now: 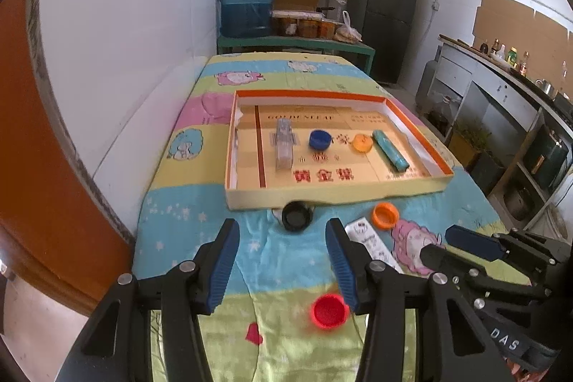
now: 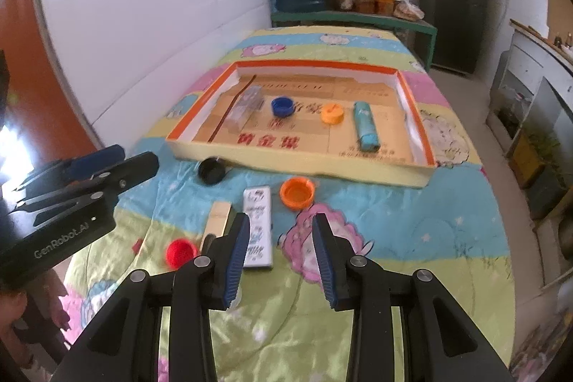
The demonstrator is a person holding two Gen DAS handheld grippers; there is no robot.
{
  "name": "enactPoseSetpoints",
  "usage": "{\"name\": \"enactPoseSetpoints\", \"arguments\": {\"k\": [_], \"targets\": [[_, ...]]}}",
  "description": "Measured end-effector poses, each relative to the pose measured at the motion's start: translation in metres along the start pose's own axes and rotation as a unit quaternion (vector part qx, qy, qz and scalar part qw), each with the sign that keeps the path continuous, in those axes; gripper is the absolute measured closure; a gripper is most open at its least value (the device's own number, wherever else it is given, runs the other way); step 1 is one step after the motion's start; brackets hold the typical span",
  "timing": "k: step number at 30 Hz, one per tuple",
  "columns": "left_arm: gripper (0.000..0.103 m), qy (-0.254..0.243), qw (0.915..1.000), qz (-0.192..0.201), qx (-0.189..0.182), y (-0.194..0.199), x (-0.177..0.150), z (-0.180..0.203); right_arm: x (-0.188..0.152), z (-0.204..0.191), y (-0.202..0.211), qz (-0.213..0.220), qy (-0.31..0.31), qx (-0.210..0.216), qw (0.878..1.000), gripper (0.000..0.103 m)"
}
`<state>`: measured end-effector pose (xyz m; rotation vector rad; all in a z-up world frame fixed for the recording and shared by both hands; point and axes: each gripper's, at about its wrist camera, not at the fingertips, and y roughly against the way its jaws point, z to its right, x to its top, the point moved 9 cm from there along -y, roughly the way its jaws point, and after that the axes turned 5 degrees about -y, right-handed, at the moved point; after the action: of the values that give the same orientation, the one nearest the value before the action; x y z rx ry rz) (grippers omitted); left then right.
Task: Organize rigid objects
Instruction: 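Move both tools back toward the items lying beside the tray, then grasp the red cap with the left tool while the right tool grasps the white round tin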
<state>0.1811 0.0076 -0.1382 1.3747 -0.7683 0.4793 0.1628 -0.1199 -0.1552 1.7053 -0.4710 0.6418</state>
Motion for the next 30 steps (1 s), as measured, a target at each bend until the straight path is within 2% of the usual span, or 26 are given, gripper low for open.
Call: {"name": "enactPoseSetpoints", "arguments": {"k": [3,6,12,17,25,29,30], "targets": [[0.053,0.000,1.0000,0.001,-0.005,0.001,-0.009,0.001,-0.013,-0.006,-0.003,-0.008,0.011,0.005,1.000,0.066],[0.053,-0.004,0.9999,0.000,-0.010,0.002,-0.018,0.004,-0.026,-0.011,-0.009,-0.019,0.021,0.012,1.000,0.058],[0.053,-0.007,0.9997,-0.011,-0.019,0.002,-0.036,0.006,-0.049,-0.026,-0.018,-0.035,0.044,0.024,0.998,0.058],[0.053,-0.002,0.9996,-0.010,-0.025,0.004,-0.041,0.004,-0.055,-0.036,-0.022,-0.037,0.054,0.034,0.997,0.058],[0.053,-0.018,0.9992,-0.013,-0.033,0.003,-0.047,0.011,-0.057,-0.040,-0.028,-0.036,0.066,0.025,0.997,0.058],[0.053,-0.026,0.9987,-0.013,-0.041,0.003,-0.049,0.015,-0.057,-0.041,-0.030,-0.035,0.070,0.022,0.997,0.061],[0.053,-0.027,0.9986,-0.013,-0.043,0.003,-0.049,0.016,-0.057,-0.040,-0.030,-0.033,0.071,0.021,0.997,0.068]]}}
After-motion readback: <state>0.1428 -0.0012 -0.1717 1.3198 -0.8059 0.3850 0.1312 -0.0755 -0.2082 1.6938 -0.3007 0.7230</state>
